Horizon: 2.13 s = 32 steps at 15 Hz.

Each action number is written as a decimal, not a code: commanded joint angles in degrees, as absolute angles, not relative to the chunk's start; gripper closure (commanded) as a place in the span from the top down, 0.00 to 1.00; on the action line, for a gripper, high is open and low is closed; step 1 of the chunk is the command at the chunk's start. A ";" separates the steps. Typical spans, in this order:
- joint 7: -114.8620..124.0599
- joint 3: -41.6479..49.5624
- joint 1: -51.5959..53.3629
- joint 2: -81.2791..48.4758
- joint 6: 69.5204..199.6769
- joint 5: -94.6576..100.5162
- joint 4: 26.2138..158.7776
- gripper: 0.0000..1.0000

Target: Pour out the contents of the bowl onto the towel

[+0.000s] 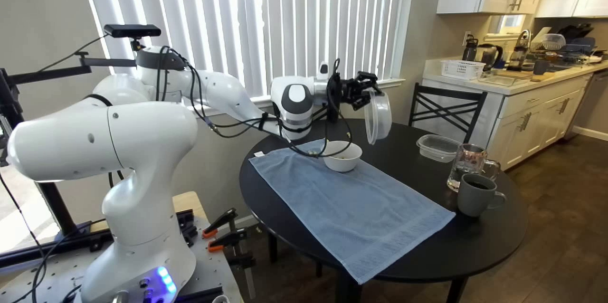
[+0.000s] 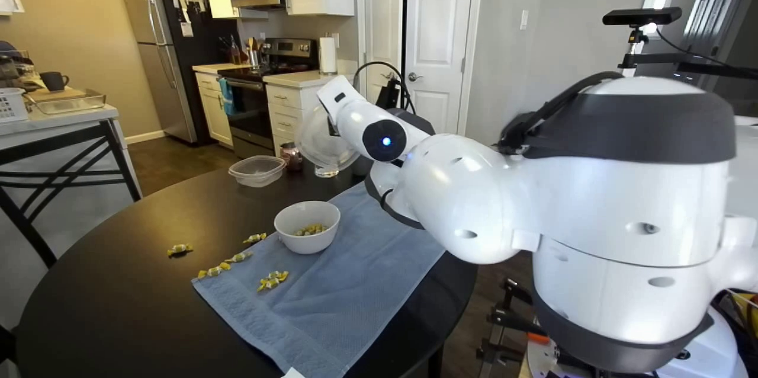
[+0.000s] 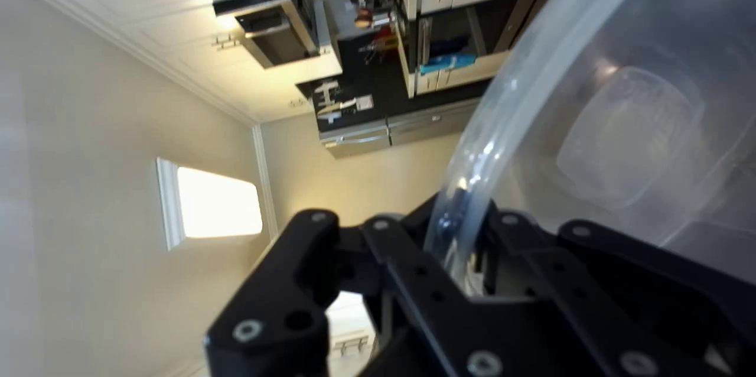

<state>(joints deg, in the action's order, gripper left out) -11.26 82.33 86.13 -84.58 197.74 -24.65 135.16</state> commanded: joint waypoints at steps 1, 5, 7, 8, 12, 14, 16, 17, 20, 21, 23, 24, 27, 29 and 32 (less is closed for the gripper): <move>-7.24 78.01 79.68 -76.75 198.67 -17.11 137.59 0.02; -4.97 72.75 69.24 -69.57 197.95 -11.97 133.63 0.02; -5.79 70.61 64.56 -64.63 198.06 -9.13 132.31 0.02; -6.19 69.44 62.33 -62.29 198.08 -7.85 131.81 0.02; -7.70 64.17 53.60 -51.84 198.09 -2.24 131.59 0.02; -6.36 61.76 49.60 -46.69 197.99 2.74 132.17 0.02; -8.80 57.72 45.02 -41.36 198.00 4.22 133.46 0.02; -9.18 55.69 42.62 -38.70 197.17 5.26 133.67 0.02; -10.37 48.17 34.90 -31.58 194.42 7.30 134.54 0.02; -10.70 45.23 32.01 -29.28 193.27 7.98 134.88 0.02; -10.92 38.53 25.74 -24.85 189.99 9.00 135.50 0.02; -10.89 34.41 21.84 -22.84 188.16 9.59 135.66 0.02; -9.76 21.23 10.36 -17.05 181.05 9.78 137.03 0.02; -11.52 12.32 3.50 -14.50 176.13 5.18 138.23 0.02; -9.14 9.08 0.82 -16.55 174.48 4.36 136.13 0.08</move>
